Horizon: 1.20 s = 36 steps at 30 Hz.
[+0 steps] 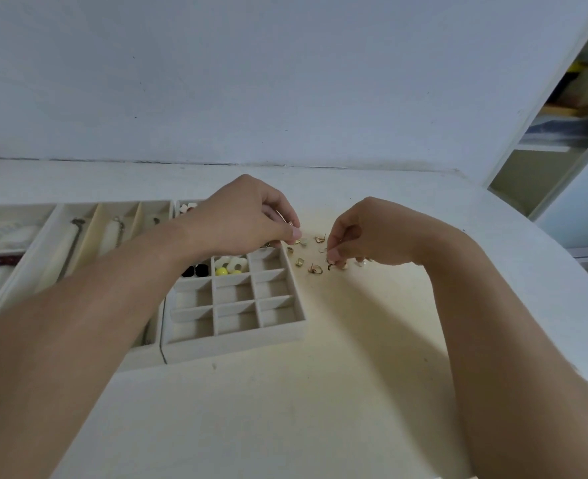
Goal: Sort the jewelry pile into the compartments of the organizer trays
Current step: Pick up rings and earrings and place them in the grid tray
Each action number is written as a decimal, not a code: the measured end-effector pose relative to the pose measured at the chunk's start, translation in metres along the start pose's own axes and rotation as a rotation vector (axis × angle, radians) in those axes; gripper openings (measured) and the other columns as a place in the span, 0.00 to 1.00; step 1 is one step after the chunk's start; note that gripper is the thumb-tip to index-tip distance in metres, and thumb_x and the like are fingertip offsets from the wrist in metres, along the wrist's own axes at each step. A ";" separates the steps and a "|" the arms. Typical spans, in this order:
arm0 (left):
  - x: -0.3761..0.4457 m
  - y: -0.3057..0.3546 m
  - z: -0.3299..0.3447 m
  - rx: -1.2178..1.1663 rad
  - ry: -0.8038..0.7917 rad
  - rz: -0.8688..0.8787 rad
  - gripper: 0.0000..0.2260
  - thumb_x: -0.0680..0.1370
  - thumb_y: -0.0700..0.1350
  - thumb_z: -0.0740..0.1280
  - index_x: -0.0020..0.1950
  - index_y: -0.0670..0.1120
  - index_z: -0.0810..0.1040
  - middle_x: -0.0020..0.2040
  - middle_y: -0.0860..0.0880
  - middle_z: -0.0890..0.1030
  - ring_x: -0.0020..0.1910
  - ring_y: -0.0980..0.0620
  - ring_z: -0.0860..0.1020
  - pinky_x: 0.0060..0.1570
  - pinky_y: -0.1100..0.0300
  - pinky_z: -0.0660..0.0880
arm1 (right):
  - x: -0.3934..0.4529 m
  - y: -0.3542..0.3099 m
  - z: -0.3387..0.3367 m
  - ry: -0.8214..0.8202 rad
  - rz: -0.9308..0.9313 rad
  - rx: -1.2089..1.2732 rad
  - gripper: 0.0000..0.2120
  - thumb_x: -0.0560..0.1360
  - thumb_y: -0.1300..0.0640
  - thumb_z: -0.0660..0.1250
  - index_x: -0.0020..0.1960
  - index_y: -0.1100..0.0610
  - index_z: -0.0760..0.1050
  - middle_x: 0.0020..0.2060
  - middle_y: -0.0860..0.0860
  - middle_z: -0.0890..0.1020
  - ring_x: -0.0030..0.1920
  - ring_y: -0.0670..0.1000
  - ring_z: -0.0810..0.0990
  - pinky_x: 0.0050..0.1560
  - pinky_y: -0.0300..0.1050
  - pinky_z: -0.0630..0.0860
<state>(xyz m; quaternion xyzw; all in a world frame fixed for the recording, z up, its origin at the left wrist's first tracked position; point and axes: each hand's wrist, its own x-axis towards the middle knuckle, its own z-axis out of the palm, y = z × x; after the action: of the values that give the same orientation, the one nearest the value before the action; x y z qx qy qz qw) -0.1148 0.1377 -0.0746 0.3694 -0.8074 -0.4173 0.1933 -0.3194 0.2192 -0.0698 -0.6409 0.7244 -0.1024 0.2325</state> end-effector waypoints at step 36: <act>0.001 -0.003 -0.001 0.028 -0.008 0.027 0.03 0.74 0.44 0.77 0.45 0.47 0.85 0.38 0.48 0.86 0.35 0.57 0.83 0.37 0.59 0.78 | 0.003 -0.009 0.008 0.021 0.105 -0.207 0.03 0.71 0.46 0.77 0.42 0.44 0.85 0.34 0.44 0.78 0.33 0.44 0.73 0.30 0.38 0.65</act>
<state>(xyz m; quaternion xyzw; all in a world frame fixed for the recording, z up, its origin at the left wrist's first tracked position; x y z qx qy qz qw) -0.1136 0.1354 -0.0768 0.3594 -0.8189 -0.4047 0.1908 -0.3082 0.2163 -0.0739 -0.6215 0.7660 -0.0215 0.1628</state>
